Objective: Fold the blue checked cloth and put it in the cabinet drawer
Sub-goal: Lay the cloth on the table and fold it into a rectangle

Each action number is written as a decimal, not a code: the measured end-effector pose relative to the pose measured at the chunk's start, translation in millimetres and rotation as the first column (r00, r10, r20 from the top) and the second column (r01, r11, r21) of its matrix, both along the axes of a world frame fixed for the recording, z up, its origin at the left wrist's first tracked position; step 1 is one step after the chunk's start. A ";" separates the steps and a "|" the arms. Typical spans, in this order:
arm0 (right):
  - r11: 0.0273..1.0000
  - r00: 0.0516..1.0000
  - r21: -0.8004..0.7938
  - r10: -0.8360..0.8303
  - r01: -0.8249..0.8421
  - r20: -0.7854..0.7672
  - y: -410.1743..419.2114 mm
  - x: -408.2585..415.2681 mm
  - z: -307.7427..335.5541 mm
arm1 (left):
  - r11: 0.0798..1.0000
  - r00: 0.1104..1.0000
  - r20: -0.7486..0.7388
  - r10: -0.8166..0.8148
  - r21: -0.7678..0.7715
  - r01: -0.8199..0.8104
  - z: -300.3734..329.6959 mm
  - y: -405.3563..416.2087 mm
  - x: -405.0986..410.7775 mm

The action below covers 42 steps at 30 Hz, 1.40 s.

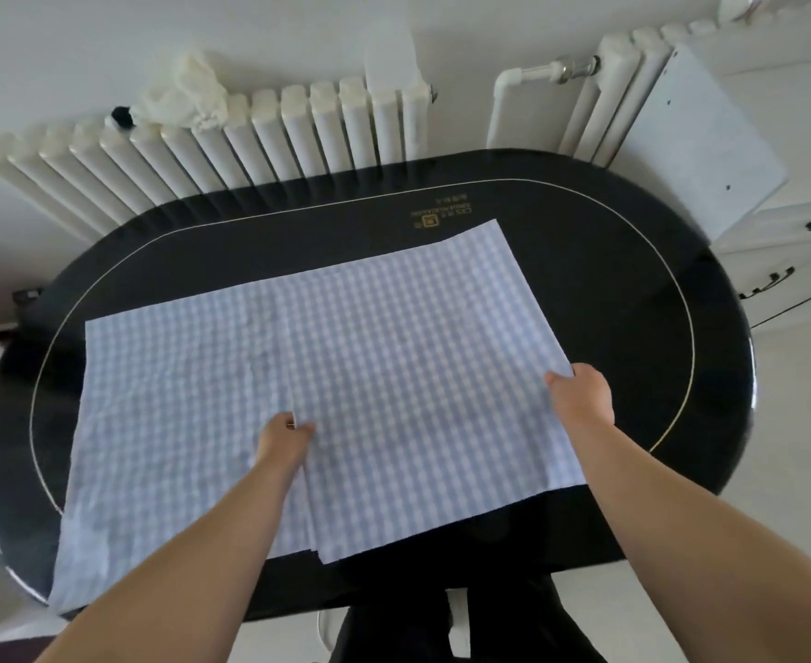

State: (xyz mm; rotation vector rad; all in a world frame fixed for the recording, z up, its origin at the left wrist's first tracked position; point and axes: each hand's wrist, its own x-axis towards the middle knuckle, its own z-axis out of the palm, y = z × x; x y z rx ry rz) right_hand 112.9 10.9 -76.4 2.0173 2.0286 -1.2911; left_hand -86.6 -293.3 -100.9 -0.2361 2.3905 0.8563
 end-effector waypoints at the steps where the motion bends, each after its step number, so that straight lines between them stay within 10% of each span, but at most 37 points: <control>1: 0.999 1.000 0.051 -0.014 0.013 0.027 13.9 4.6 6.2 | 0.997 0.999 0.037 0.005 0.079 -0.008 1.3 12.6 8.0; 6: 0.904 0.832 0.152 0.287 -0.399 0.474 51.5 25.3 7.2 | 0.973 0.989 0.130 -0.070 0.227 0.039 -2.8 69.1 33.8; 10: 0.767 0.750 0.147 0.537 -0.625 0.387 21.8 5.0 -4.1 | 0.951 0.961 -0.255 -0.109 0.256 0.175 21.2 77.6 37.7; 16: 0.606 0.715 0.409 0.669 -0.682 0.202 -21.3 -33.1 6.4 | 0.898 0.656 -0.744 0.129 0.369 0.241 86.6 23.8 11.5; 24: 0.440 0.472 0.172 0.835 -0.881 0.282 -80.3 -78.5 -9.1 | 0.932 0.909 -0.232 0.346 -0.030 -0.362 37.1 -156.0 -42.9; 42: 0.474 0.426 -0.027 0.813 -0.880 0.397 -136.8 -98.1 -25.7 | 0.962 0.970 -0.160 0.183 -0.173 -0.210 8.9 -201.3 -93.7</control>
